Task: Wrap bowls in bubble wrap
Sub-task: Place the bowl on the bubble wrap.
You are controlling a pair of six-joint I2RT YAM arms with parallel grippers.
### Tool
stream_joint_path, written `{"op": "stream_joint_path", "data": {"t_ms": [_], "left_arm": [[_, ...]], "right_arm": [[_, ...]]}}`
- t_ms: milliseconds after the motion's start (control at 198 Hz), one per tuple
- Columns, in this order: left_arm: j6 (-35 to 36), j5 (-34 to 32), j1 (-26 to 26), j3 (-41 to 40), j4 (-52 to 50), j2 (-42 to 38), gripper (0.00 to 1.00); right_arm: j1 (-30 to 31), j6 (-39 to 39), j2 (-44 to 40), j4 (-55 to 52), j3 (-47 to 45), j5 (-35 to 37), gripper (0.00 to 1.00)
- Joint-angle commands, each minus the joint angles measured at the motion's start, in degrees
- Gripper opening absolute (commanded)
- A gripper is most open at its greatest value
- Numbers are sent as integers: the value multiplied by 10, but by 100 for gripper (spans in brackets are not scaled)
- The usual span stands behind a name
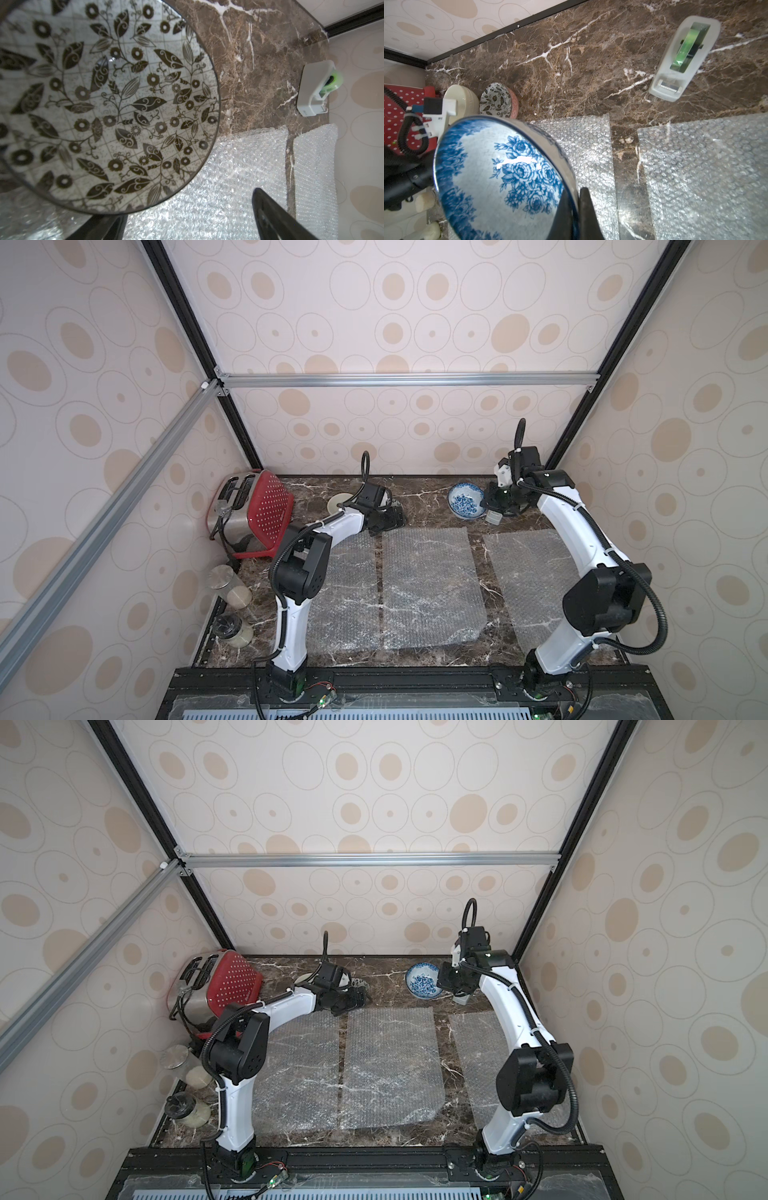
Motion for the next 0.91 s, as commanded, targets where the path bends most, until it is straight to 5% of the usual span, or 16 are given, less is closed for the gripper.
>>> {"op": "stream_joint_path", "data": {"t_ms": [0,511,906], "left_arm": [[21,-5,-4,44,-31,15,91],[15,11,-2,166,-48,101,91],[55,-8,-2,107,-90,0,98]], "right_arm": [[20,-8,-30,-4,-32,-18,0],[137,-3,-65,2,-196,2,0],[156,15,16,78,-227,8,0]]}}
